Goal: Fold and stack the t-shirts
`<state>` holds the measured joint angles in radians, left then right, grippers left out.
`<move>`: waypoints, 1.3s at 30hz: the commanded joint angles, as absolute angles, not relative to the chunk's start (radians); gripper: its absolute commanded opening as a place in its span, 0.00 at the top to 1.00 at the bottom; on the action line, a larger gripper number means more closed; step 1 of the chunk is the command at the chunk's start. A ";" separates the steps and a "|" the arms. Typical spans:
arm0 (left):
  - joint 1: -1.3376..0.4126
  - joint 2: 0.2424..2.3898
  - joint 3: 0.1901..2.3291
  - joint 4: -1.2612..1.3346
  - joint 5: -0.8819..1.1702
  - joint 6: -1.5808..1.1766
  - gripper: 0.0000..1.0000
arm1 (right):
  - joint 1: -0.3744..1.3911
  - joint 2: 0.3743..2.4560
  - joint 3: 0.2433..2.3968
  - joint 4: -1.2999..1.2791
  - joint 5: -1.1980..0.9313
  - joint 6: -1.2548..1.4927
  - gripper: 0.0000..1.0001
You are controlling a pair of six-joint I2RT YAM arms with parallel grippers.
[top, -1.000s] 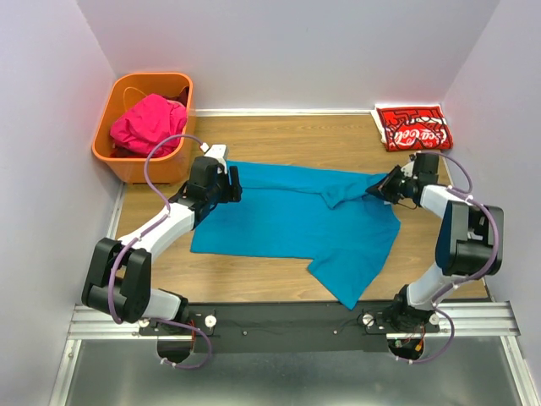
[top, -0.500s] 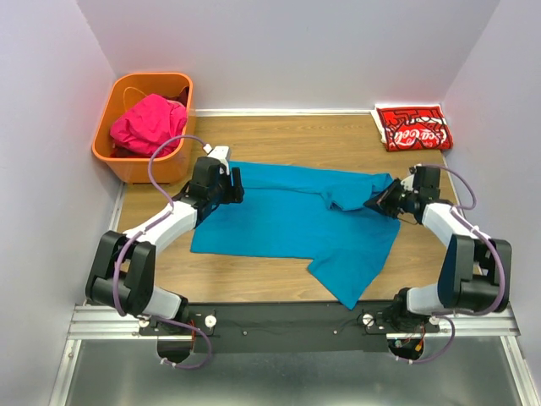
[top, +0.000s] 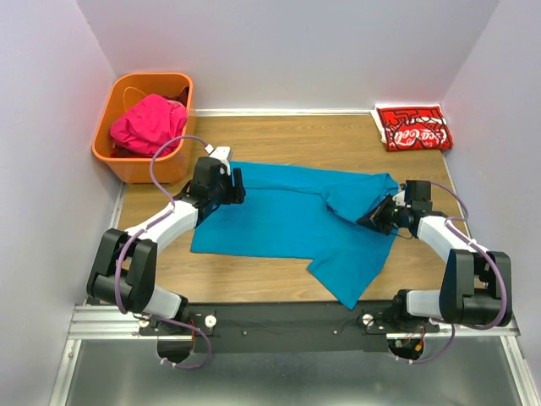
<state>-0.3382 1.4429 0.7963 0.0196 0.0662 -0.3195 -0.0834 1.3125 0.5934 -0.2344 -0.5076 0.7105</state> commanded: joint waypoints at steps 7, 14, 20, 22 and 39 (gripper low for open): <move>-0.342 1.465 0.824 0.037 0.098 -0.310 0.28 | -0.031 1.298 0.667 -0.397 -0.382 0.577 0.70; -0.342 1.476 0.828 0.037 0.107 -0.313 0.28 | 0.148 1.282 0.911 -0.468 -0.262 0.445 0.62; -0.342 1.474 0.827 0.037 0.098 -0.313 0.28 | 0.346 1.451 1.092 -0.469 -0.178 0.335 0.64; -0.342 1.470 0.825 0.035 0.094 -0.310 0.28 | 0.389 1.500 1.127 -0.469 -0.161 0.312 0.66; -0.342 1.463 0.824 0.023 0.063 -0.305 0.28 | 0.469 1.822 1.235 -0.468 0.118 0.230 0.67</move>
<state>-0.3382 1.4693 0.8062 0.0200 0.0830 -0.3176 0.4690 1.7935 1.2064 -0.4561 0.0166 0.2626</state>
